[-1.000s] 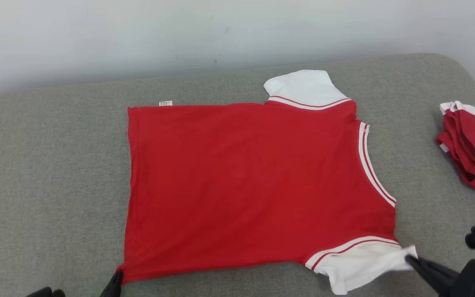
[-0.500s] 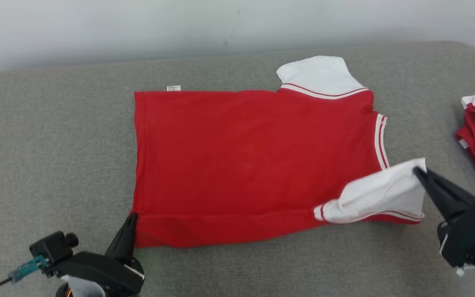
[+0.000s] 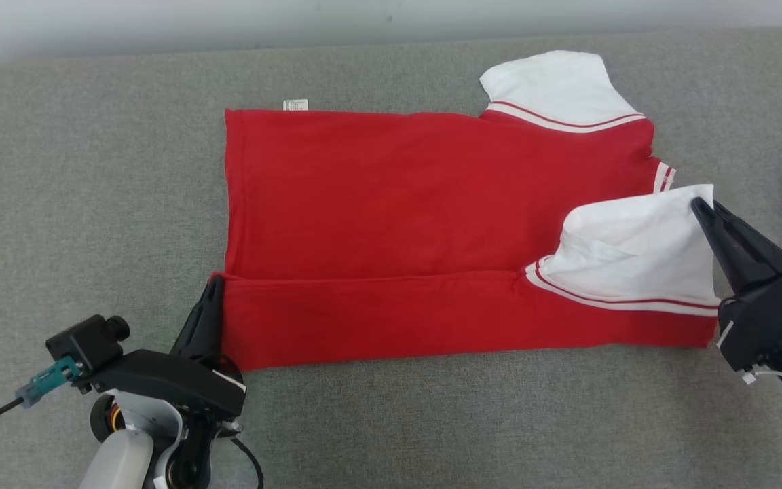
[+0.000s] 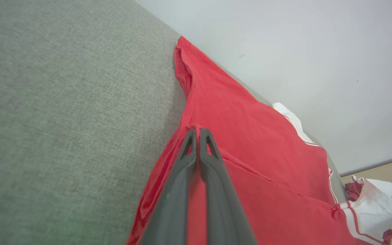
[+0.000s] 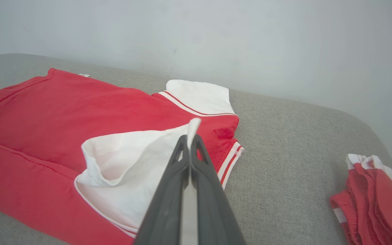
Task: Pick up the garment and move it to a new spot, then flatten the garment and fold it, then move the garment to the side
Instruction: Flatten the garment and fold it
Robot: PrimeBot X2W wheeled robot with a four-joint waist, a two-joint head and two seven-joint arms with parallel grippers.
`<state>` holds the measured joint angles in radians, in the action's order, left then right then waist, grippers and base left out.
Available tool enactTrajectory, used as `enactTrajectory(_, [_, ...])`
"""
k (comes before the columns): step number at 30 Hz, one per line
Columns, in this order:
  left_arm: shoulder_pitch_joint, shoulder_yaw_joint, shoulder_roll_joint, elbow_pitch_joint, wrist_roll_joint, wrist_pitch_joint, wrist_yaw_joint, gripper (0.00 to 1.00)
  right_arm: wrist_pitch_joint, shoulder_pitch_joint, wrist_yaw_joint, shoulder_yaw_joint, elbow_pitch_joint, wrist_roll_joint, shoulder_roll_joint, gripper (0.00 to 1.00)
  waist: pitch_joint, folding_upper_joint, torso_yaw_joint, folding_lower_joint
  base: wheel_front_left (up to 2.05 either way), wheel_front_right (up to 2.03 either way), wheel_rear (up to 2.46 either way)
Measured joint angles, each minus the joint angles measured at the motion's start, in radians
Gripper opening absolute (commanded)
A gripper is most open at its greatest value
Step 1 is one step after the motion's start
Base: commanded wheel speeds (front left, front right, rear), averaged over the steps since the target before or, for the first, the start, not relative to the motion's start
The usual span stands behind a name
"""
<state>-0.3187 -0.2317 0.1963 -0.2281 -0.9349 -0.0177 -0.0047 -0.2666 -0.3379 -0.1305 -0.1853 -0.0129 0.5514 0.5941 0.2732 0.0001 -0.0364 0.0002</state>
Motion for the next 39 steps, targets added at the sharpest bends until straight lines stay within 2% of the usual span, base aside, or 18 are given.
enactTrajectory(9, [-0.049,-0.004,-0.003,-0.06,0.015,-0.029,-0.005,0.0,0.126,-0.123,0.0,-0.081,0.11,-0.018,0.014,0.0,0.039,0.0,0.002,0.0,0.0,0.0,0.0])
enactTrajectory(21, [-0.098,-0.021,-0.01,-0.122,0.029,-0.047,-0.017,0.0,0.173,-0.232,0.0,-0.166,0.24,-0.005,0.011,0.0,0.054,0.0,0.014,-0.0001,0.0,0.0,0.0])
enactTrajectory(22, [-0.103,-0.022,-0.012,-0.128,0.03,-0.049,-0.017,0.03,0.171,-0.24,0.0,-0.168,0.258,-0.002,0.005,0.0,0.053,0.0,0.014,-0.0001,0.0,0.0,0.0])
enactTrajectory(23, [-0.107,-0.023,-0.015,-0.135,0.03,-0.049,-0.019,0.44,0.167,-0.246,0.0,-0.173,0.274,0.002,0.0,0.29,0.053,0.0,0.014,-0.0001,0.0,0.0,0.0])
enactTrajectory(24, [-0.11,-0.027,-0.017,-0.141,0.031,-0.05,-0.02,1.0,0.164,-0.249,0.0,-0.178,0.286,0.002,-0.002,1.0,0.052,0.0,0.015,-0.0001,0.0,0.0,0.0])
enactTrajectory(32, [-0.114,-0.036,-0.002,-0.181,0.089,-0.129,-0.019,1.0,0.167,-0.255,0.0,-0.169,0.316,0.043,-0.032,1.0,0.014,0.0,0.013,-0.0002,0.0,0.0,0.0])
enactTrajectory(39, [-0.035,-0.075,0.057,-0.152,0.216,-0.203,0.021,1.0,0.075,-0.131,0.0,-0.073,0.278,0.061,-0.043,1.0,-0.039,-0.0001,0.005,-0.0003,0.0,0.0,0.0])
